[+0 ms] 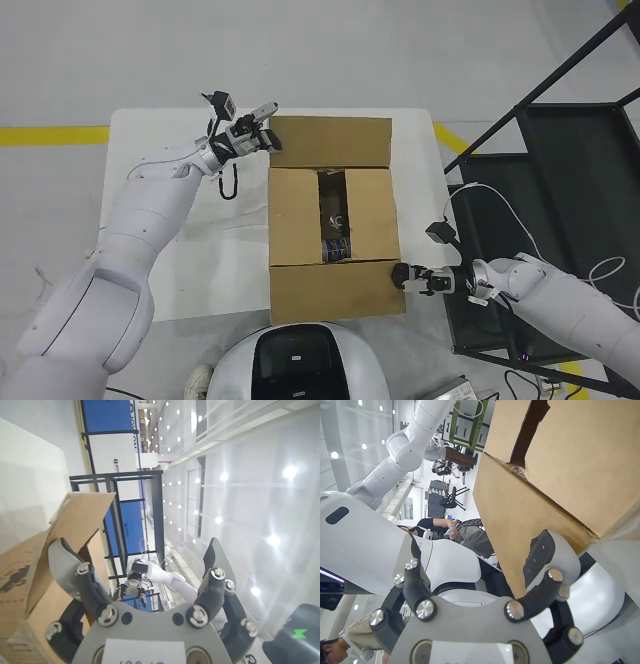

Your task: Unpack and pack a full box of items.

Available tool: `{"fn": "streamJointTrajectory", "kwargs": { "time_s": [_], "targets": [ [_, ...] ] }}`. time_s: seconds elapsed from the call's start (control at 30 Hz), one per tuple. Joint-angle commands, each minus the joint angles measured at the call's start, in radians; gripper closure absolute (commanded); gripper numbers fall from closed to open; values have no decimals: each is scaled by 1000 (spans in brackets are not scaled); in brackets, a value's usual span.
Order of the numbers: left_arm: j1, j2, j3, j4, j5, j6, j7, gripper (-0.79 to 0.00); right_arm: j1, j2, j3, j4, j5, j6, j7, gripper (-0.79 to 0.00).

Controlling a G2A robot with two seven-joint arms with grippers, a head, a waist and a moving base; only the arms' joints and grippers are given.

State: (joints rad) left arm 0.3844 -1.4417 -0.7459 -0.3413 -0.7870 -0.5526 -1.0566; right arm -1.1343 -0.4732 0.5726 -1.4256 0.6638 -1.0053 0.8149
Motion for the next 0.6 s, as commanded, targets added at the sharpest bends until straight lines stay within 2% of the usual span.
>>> {"fn": "streamJointTrajectory", "kwargs": {
  "time_s": [0.0, 0.23, 0.37, 0.57],
  "targets": [
    [-18, -8, 12, 19, 48, -2, 35, -785, 2, 0, -3, 3, 1, -3, -3, -785],
    [-53, -36, 68, 69, 231, 26, 171, -785, 11, 1, -15, 10, 4, -7, -7, -785],
    [-59, -49, 79, 86, 273, 56, 191, -785, 16, 1, -19, 13, 7, -7, -7, -785],
    [-79, -62, 131, 114, 437, 97, 252, -785, 22, 1, -24, 20, 8, -7, -7, -785]
  ]
}}
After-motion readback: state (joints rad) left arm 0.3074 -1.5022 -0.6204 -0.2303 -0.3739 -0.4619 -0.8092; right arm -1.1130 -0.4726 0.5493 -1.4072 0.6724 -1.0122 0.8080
